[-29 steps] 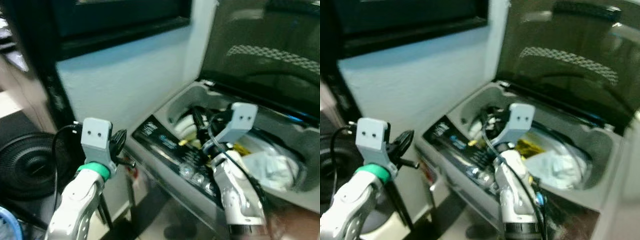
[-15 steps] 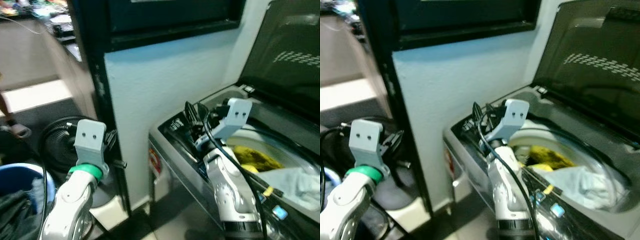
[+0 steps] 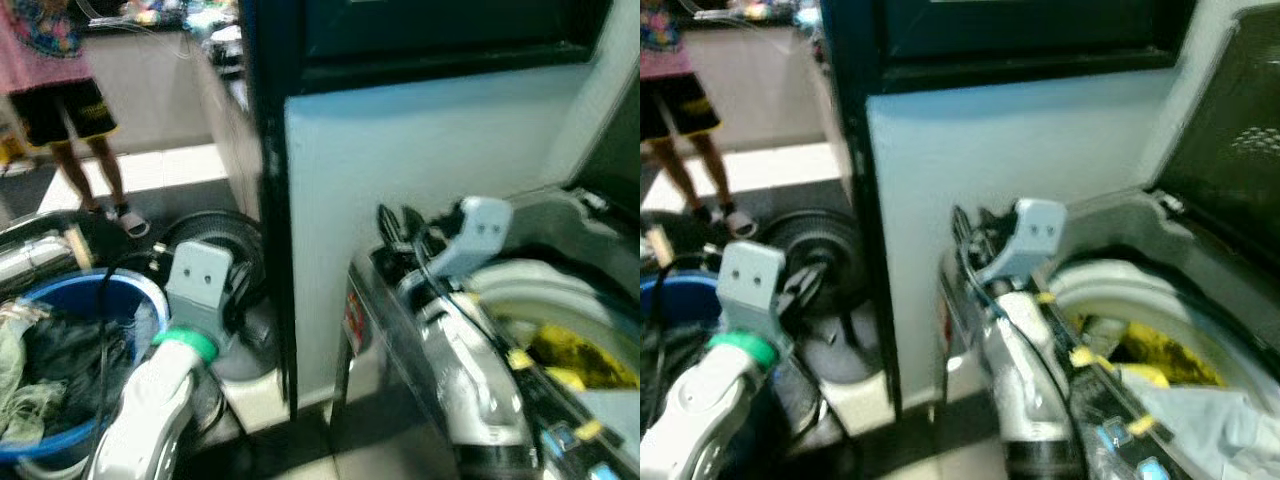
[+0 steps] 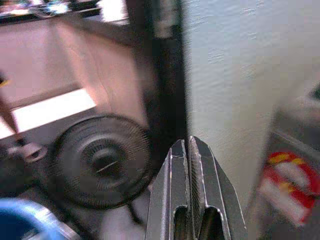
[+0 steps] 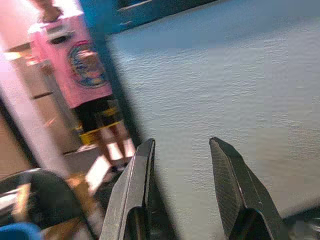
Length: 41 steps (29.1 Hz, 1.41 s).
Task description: Clothes washing
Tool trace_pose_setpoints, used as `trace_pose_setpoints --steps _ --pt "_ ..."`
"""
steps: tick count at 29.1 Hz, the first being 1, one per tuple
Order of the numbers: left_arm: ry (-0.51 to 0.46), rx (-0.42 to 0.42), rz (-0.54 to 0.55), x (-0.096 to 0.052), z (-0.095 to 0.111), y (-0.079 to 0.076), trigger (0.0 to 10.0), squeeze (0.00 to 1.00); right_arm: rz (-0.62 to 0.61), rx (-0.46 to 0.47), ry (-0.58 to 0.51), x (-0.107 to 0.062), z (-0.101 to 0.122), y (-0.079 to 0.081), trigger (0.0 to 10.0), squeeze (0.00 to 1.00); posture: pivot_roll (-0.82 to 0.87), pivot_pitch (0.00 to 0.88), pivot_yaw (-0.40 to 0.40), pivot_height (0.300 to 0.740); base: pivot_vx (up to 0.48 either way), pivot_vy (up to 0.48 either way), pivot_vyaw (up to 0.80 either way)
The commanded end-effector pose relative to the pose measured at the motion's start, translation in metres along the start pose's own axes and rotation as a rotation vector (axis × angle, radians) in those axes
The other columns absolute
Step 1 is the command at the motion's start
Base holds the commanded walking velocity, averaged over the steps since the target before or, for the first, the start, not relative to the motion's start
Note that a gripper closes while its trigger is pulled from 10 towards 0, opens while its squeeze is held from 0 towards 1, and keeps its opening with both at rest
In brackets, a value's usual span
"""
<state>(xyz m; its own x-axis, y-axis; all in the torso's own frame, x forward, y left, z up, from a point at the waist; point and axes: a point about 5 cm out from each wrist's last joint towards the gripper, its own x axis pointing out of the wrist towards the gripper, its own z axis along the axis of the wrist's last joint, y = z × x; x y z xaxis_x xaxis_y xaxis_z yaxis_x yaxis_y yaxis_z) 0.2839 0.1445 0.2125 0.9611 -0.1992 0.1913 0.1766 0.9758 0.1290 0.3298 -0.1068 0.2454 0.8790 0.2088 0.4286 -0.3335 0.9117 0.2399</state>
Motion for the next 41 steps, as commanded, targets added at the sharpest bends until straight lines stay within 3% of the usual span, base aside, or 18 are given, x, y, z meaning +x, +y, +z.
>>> trace_pose_setpoints --steps 1,15,22,30,33,36,39,41 --pt "0.011 -0.005 -0.004 -0.002 -0.003 0.000 10.0 0.00 0.019 0.016 0.011 -0.002 -0.003 0.004 10.0 0.00 0.00 0.018 0.027 0.740 0.000 0.000 0.79" --pt "-0.029 0.008 -0.007 -0.001 0.001 -0.001 10.0 0.00 0.040 0.036 0.007 -0.003 -0.003 0.002 10.0 0.00 0.00 0.012 0.029 0.740 0.000 0.000 0.79" --pt "-0.033 -0.052 -0.026 -0.002 0.000 -0.004 10.0 0.00 0.061 0.081 0.089 -0.010 -0.016 0.004 10.0 0.00 -0.01 0.011 0.031 0.740 0.000 0.274 0.00" --pt "-0.021 -0.072 -0.031 -0.004 -0.002 -0.006 10.0 0.00 0.042 0.033 0.197 -0.017 -0.034 -0.001 10.0 0.00 -0.01 0.010 0.026 0.740 0.000 0.427 0.00" --pt "0.075 -0.117 0.008 -0.013 -0.024 -0.006 10.0 0.00 0.008 -0.050 0.260 -0.025 -0.046 -0.010 10.0 0.00 -0.01 0.016 0.018 0.740 0.000 0.000 0.00" --pt "0.152 -0.164 0.088 -0.022 -0.047 0.000 10.0 0.00 -0.012 0.044 0.264 -0.032 -0.051 -0.013 10.0 0.00 -0.01 0.021 0.017 0.740 0.000 0.000 0.00" --pt "0.165 -0.169 0.099 -0.024 -0.051 0.000 10.0 0.00 -0.010 0.097 0.275 -0.035 -0.052 -0.013 10.0 0.00 -0.01 0.022 0.016 0.740 0.000 0.000 0.00" --pt "0.194 -0.172 0.113 -0.028 -0.060 0.002 10.0 0.00 -0.009 0.240 0.270 -0.039 -0.053 -0.011 10.0 0.00 -0.01 0.026 0.014 0.740 0.000 0.000 0.00"
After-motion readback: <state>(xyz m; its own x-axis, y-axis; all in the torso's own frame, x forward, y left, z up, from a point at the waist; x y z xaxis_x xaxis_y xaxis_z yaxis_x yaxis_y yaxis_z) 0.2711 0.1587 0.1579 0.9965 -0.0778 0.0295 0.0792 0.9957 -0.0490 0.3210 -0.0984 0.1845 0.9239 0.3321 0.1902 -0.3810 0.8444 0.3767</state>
